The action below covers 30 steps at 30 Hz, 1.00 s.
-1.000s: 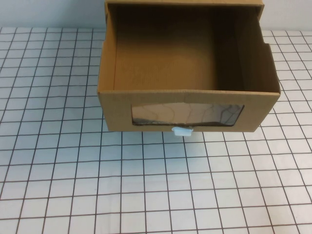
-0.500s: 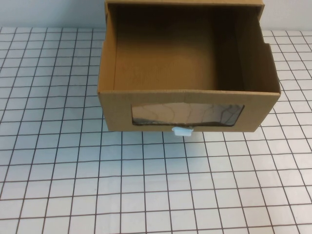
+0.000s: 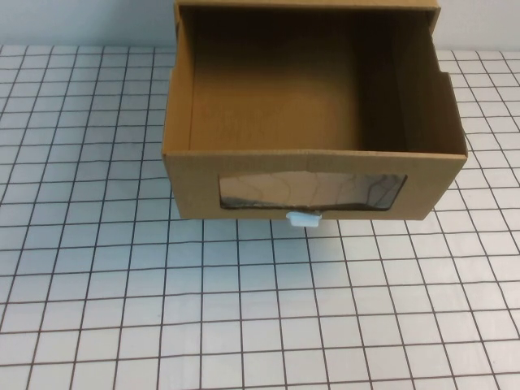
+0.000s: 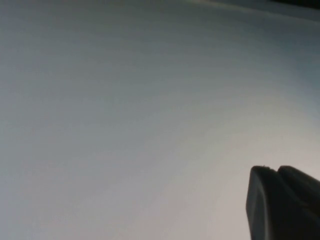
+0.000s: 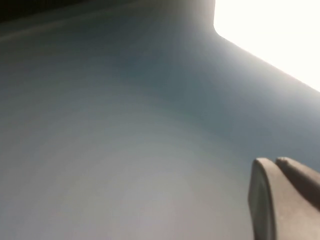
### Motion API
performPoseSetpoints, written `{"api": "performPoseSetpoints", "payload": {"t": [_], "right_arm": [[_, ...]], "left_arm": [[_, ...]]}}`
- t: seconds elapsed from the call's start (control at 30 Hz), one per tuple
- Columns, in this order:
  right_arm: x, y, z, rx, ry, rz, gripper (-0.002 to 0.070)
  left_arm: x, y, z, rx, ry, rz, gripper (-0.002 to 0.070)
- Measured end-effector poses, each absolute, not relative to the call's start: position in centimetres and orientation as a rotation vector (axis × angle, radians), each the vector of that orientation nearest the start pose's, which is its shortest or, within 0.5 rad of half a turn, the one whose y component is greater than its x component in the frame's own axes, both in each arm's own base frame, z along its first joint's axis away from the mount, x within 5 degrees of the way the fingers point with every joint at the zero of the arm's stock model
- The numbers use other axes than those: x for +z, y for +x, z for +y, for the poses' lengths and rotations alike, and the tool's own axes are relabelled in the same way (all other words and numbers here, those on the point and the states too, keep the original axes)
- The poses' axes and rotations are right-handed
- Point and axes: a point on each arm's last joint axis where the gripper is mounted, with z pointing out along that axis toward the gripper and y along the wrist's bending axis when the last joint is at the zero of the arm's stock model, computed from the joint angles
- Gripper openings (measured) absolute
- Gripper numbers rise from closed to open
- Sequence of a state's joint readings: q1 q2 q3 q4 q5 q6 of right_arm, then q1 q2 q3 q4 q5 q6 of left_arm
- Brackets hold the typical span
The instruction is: Close the shoe box
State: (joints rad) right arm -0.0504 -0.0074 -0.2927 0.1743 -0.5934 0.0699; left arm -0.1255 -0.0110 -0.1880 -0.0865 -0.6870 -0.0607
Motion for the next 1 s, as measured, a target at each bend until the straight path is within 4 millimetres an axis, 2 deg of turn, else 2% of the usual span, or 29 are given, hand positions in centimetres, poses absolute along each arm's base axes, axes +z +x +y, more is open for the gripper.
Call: {"api": "performPoseSetpoints", "payload": {"t": [0.1, 0.23, 0.33, 0.43, 0.5, 0.57, 0.63, 0.73, 0.9, 1.0], "right_arm": [[38.4, -1.3, -0.7, 0.247, 0.189, 0.563, -0.0014], [42.7, 0.3, -0.4, 0.301, 0.188, 0.678, -0.0014], [45.5, 1.9, -0.2, 0.258, 0.171, 0.856, -0.0014], [47.3, 4.1, -0.2, 0.239, 0.196, 1.073, -0.0014], [48.0, 6.1, -0.3, 0.229, 0.216, 1.208, -0.0014], [47.5, 8.3, -0.4, 0.205, 0.229, 1.335, -0.0014], [46.7, 10.3, -0.6, 0.160, 0.222, 1.449, -0.0014], [45.8, 12.6, -0.6, 0.167, 0.236, 1.526, -0.0014], [45.0, 15.0, 0.5, 0.317, 0.247, 1.583, -0.0014], [43.9, 16.1, 1.3, 0.337, 0.196, 1.682, -0.0014]], "left_arm": [[36.1, -0.3, 0.5, -0.231, -0.052, 0.560, -0.0005], [40.5, 0.9, 0.3, -0.244, -0.052, 0.608, -0.0005], [43.2, 3.0, -0.1, -0.252, -0.041, 0.788, -0.0005], [45.3, 5.2, -0.6, -0.258, -0.025, 1.034, -0.0005], [45.5, 7.0, -1.0, -0.256, -0.014, 1.225, -0.0006], [45.1, 8.9, -1.3, -0.241, -0.001, 1.374, -0.0005], [44.5, 10.6, -1.5, -0.226, 0.007, 1.464, -0.0005], [43.6, 12.8, -1.8, -0.215, 0.010, 1.553, -0.0005], [41.6, 15.6, -2.2, -0.206, 0.013, 1.717, -0.0005], [40.6, 17.0, -2.5, -0.238, -0.007, 1.789, -0.0005]]}}
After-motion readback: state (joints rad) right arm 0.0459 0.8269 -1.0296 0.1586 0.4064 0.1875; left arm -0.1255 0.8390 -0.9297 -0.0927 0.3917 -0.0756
